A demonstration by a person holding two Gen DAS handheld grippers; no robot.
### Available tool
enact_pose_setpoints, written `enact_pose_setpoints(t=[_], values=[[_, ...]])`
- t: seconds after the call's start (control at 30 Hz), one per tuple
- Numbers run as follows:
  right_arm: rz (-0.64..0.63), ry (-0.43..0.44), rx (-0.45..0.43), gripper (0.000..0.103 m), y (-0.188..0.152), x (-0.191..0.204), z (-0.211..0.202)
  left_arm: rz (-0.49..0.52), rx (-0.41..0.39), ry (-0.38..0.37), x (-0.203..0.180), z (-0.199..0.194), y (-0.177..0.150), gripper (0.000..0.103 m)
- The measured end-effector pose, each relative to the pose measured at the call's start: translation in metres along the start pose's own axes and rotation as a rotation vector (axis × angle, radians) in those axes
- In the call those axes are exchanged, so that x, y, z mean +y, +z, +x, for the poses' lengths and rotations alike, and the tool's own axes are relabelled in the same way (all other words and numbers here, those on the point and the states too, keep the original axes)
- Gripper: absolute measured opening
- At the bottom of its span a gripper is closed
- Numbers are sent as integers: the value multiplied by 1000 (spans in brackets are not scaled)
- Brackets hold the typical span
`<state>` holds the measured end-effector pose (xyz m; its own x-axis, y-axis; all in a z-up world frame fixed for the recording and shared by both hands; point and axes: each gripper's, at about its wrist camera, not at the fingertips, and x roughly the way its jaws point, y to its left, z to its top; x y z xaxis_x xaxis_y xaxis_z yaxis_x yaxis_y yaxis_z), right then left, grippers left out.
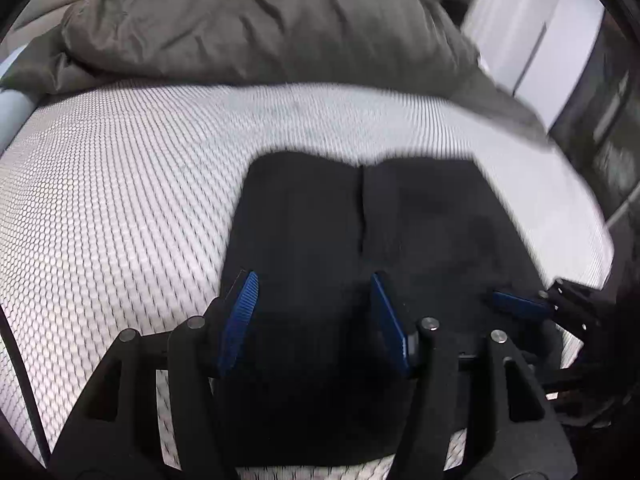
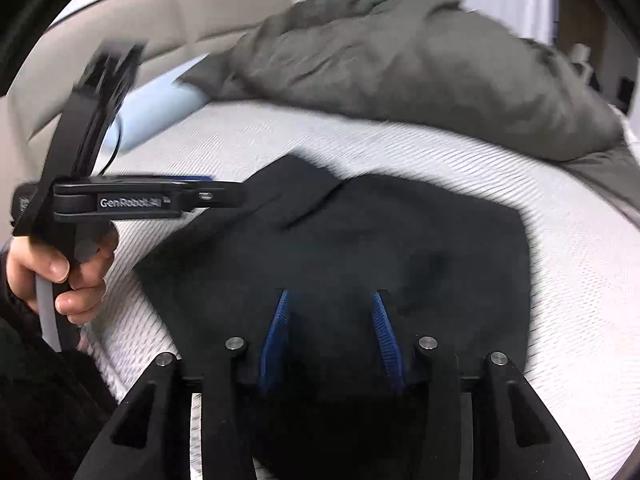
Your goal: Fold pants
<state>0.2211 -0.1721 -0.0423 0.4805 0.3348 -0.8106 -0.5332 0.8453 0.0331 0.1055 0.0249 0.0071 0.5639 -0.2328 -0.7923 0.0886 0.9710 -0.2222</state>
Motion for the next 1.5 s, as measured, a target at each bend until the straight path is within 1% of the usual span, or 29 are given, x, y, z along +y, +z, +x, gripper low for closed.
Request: enact_pose_setpoints(t=[0.03,0.1,0.17,0.23,0.3,0.33,0.4,0.47,0.5,0.53,0.57,0.63,0.67,0.77,0.8,0.87,0.93,0.97,1.0,1.03,1.07,1.1,1.23,1.27,1.33,1.37,1.4,1.47,1.5], values=[[-18,-25,29,43,-6,3,7,32,9,18,-4,0,-7,55],[-52,-35,33,43,-15,2,4,65,11,58,1,1,-17,58],[-23,-17,12,43,-22,-9,-14,50,3,57,13,-5,-26,71],[11,-21,-25,44,-36,-23,-35,10,7,47,30,-10,-32,74],[91,-36,-35,55,-52,-38,-47,-35,5,71,42,-19,-35,72],[134,-30,-44,56,-59,-47,-53,-51,-5,73,47,-23,-35,69],[228,-28,-97,56,-73,-59,-76,-60,-49,34,55,-33,-34,69],[307,-47,-174,56,-86,-70,-95,-15,-84,14,44,-43,-40,69],[325,-58,-179,47,-90,-71,-99,14,-82,18,38,-43,-44,69],[317,-61,-152,35,-90,-72,-94,43,-67,30,31,-39,-47,69],[295,-68,-98,16,-92,-70,-84,65,-42,52,24,-32,-50,69],[248,-120,3,14,-97,-66,-65,83,-6,87,20,-21,-54,70],[226,-150,23,13,-100,-65,-63,83,-2,87,21,-20,-54,71],[275,-148,1,13,-110,-76,-81,57,-1,73,31,-22,-53,72],[301,-151,1,14,-116,-81,-86,49,-1,67,35,-24,-53,72],[378,-107,-28,18,-127,-100,-96,38,-12,44,38,-35,-55,72],[432,-80,-93,27,-129,-110,-107,-3,-24,4,53,-49,-55,72],[450,-66,-124,39,-128,-113,-110,-52,-38,-19,65,-54,-50,72],[478,-30,-160,59,-128,-119,-110,-94,-43,-21,74,-59,-46,71],[525,36,-193,69,-127,-127,-107,-135,-37,-19,84,-58,-43,71],[558,78,-201,73,-126,-134,-103,-175,-18,-35,95,-53,-40,71],[596,117,-193,73,-122,-141,-95,-206,0,-57,102,-49,-39,71],[632,113,-133,73,-97,-154,-54,-277,81,-109,116,-18,-32,66],[634,121,-127,71,-95,-157,-48,-290,84,-123,116,-13,-30,66],[611,119,-102,53,-86,-159,-36,-318,87,-162,119,-5,-25,66],[601,120,-93,27,-83,-159,-32,-329,81,-180,116,-3,-23,65],[591,122,-75,25,-77,-158,-23,-337,78,-185,123,12,-16,62],[564,103,-78,21,-61,-156,-9,-355,69,-193,121,23,-8,44],[557,96,-82,21,-59,-152,-7,-366,63,-203,121,27,-5,38]])
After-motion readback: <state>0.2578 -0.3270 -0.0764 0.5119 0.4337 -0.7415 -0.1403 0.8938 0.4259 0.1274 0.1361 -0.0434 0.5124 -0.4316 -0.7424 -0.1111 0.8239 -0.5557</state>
